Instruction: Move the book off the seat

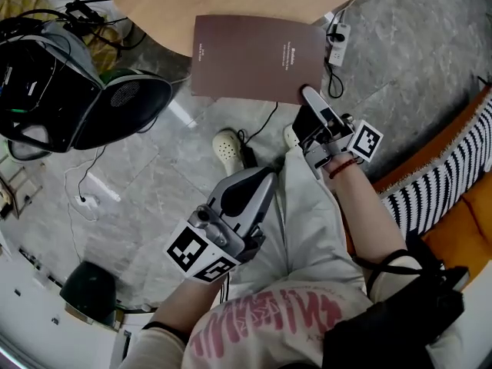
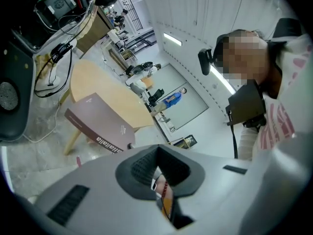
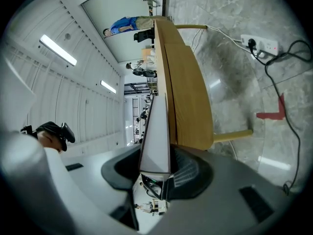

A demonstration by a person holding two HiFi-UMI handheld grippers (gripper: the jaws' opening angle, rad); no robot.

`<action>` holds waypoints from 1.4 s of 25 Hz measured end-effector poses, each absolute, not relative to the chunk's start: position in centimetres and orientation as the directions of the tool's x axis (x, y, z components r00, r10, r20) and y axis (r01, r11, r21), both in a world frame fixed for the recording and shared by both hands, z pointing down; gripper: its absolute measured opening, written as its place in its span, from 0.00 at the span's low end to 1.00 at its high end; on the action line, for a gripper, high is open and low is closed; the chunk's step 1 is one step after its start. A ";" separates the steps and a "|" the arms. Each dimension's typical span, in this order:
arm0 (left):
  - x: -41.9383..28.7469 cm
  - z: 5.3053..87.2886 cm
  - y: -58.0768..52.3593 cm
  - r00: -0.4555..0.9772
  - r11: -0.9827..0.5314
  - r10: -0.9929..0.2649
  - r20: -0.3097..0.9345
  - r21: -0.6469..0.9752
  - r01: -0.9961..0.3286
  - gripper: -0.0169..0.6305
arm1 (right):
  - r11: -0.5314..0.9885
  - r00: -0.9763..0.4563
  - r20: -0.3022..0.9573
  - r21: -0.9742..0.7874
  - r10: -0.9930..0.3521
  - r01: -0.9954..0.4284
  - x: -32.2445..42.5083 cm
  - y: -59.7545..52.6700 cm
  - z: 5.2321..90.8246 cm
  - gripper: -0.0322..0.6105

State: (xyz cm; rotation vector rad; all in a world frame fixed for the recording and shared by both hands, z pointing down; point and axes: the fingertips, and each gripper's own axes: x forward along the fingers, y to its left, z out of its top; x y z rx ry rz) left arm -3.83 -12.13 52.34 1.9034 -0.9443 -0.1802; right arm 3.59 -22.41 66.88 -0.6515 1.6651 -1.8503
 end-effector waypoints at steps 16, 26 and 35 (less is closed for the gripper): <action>-5.1 53.6 -13.1 0.680 -0.191 -0.685 0.262 0.836 -0.514 0.04 | -0.039 -0.689 0.009 -0.999 -0.725 0.028 3.0 -25.7 68.2 0.30; -5.4 53.6 -12.5 0.676 -0.178 -0.688 0.265 0.841 -0.511 0.04 | -0.037 -0.672 0.038 -0.999 -0.740 -0.015 2.3 -26.2 68.3 0.30; -5.0 52.8 -11.8 0.683 -0.185 -0.684 0.256 0.845 -0.502 0.04 | -0.031 -0.650 0.047 -0.999 -0.759 -0.035 2.3 -26.8 67.9 0.30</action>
